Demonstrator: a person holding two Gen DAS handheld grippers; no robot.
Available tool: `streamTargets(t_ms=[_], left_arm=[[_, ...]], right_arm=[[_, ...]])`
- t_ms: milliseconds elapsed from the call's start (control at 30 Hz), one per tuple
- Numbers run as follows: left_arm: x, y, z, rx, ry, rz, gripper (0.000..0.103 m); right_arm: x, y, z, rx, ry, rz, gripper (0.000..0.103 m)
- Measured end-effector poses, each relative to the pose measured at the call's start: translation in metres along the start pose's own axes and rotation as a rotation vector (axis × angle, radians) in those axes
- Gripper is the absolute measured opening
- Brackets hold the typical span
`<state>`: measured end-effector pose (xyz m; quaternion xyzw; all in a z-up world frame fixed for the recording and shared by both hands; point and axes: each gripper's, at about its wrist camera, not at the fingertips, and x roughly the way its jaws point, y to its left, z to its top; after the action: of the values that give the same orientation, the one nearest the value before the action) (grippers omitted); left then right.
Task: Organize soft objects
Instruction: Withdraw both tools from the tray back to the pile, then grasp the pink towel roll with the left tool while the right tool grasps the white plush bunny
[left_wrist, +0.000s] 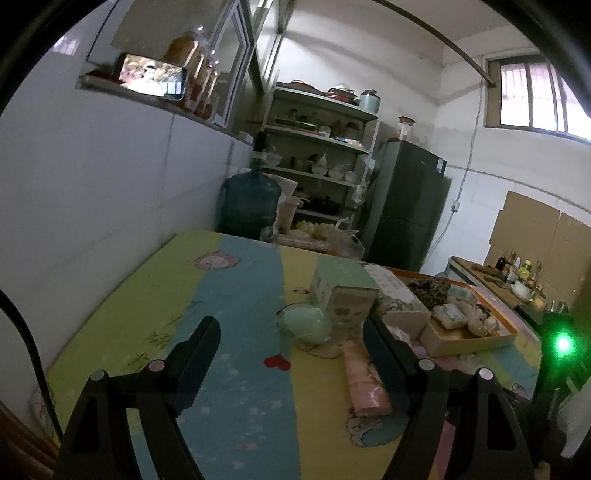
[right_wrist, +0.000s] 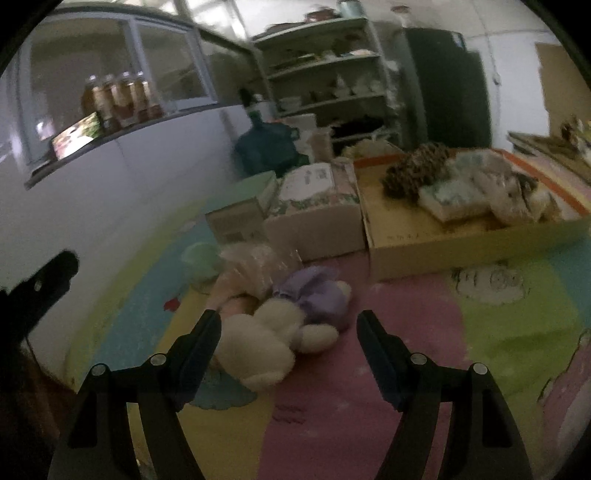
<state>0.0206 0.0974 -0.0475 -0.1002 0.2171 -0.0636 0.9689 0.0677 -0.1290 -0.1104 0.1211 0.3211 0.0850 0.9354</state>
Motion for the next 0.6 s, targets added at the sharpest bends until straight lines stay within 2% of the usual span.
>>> streamTargets(t_ms=[67,167,267,367,400,467,600], left_arm=[[0.000,0.005,0.000,-0.004,0.000,-0.003,0.079],[-0.003,0.012,-0.002,-0.008,-0.005,-0.008,0.079],[-0.005,0.016,-0.006,-0.017,-0.004,-0.022,0.079],[-0.005,0.020,-0.009,-0.019,0.004,-0.037,0.079],[-0.004,0.021,-0.011,-0.020,0.009,-0.046,0.079],[-0.002,0.022,-0.012,-0.022,0.019,-0.057,0.079],[0.002,0.025,-0.016,-0.046,0.048,-0.090,0.079]], right_arm=[[0.004,0.005,-0.002,0.006,-0.012,-0.053,0.077],[0.008,0.010,-0.001,0.051,-0.009,-0.048,0.077],[0.010,0.013,0.000,0.095,-0.015,-0.081,0.077],[0.018,0.013,-0.004,0.144,0.020,-0.131,0.077],[0.022,0.012,-0.006,0.168,0.045,-0.121,0.078],[0.021,0.016,-0.007,0.151,0.033,-0.145,0.078],[0.023,0.018,-0.006,0.136,0.049,-0.136,0.078]])
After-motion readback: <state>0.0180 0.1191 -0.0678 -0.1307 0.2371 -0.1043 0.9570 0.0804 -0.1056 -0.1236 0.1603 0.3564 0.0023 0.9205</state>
